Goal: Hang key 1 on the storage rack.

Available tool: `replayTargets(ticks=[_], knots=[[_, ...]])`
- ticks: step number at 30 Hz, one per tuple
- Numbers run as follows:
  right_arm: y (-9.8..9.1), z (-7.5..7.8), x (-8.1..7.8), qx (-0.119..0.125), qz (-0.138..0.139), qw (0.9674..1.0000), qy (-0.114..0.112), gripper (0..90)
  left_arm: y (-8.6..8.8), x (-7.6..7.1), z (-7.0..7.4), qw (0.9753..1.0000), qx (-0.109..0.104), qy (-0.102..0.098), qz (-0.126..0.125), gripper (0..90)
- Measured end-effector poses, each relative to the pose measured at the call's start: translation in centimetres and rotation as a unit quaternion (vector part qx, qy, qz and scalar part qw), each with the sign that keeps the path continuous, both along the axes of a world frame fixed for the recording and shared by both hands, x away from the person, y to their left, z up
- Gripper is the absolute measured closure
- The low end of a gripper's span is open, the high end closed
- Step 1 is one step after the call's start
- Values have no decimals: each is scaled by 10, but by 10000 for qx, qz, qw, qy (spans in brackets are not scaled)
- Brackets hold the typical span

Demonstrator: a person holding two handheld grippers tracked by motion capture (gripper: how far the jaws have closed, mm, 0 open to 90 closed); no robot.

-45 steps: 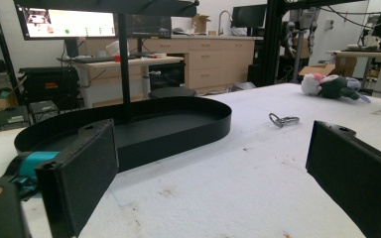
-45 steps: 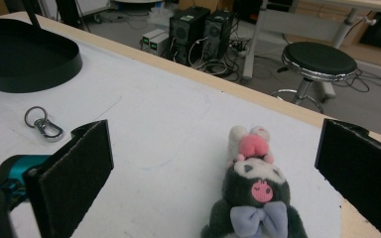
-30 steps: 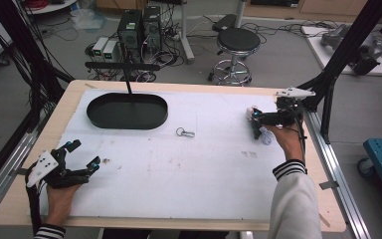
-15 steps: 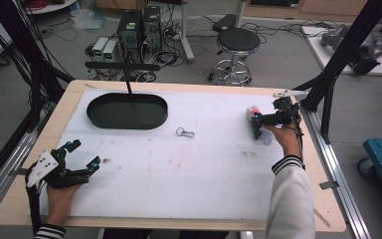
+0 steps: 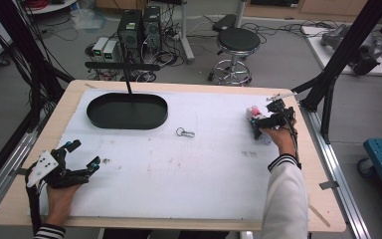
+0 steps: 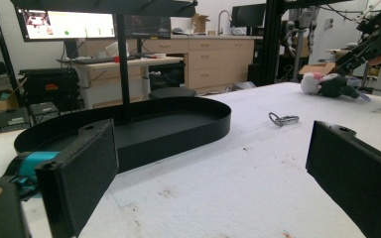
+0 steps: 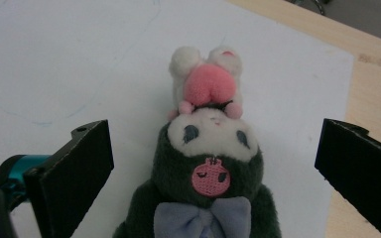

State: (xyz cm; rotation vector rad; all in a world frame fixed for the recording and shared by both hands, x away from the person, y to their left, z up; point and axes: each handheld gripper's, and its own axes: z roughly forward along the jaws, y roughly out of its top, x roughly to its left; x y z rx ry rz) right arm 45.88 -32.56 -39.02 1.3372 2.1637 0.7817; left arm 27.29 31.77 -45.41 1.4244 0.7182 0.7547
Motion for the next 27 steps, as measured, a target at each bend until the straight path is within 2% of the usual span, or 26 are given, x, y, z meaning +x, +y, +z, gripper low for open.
replayTargets(ticks=[2, 9, 12, 14, 21, 22, 25, 26, 27], knots=[[0, -2, 1, -89, 45, 9999, 73, 9, 0, 0, 0, 10000, -2, 2, -2, 65], [-5, -9, 4, -45, -82, 9996, 251, 9, 0, 0, 0, 10000, -10, 8, 5, 65], [-4, -16, 7, -203, -75, 9989, 411, 9, 0, 0, 0, 10000, 3, 1, 3, 65], [-4, -18, 8, -170, -65, 9988, 464, 9, 0, 0, 0, 10000, -1, 2, 3, 65], [0, -20, 10, -271, -105, 9985, 456, 11, 0, 0, 0, 10000, 1, 1, 1, 65], [1, -21, 10, -252, -180, 9983, 491, 15, 0, 0, 0, 10000, 3, 0, 1, 65], [2, -23, 12, -245, -181, 9981, 531, 16, 0, 0, 0, 10000, 11, -7, 0, 65], [1, -24, 12, -278, -184, 9982, 508, 20, -1, 0, 0, 10000, 9, -2, 2, 65], [1, -24, 12, -253, -238, 9980, 526, 62, -1, 0, 0, 10000, 10, -2, 3, 65]])
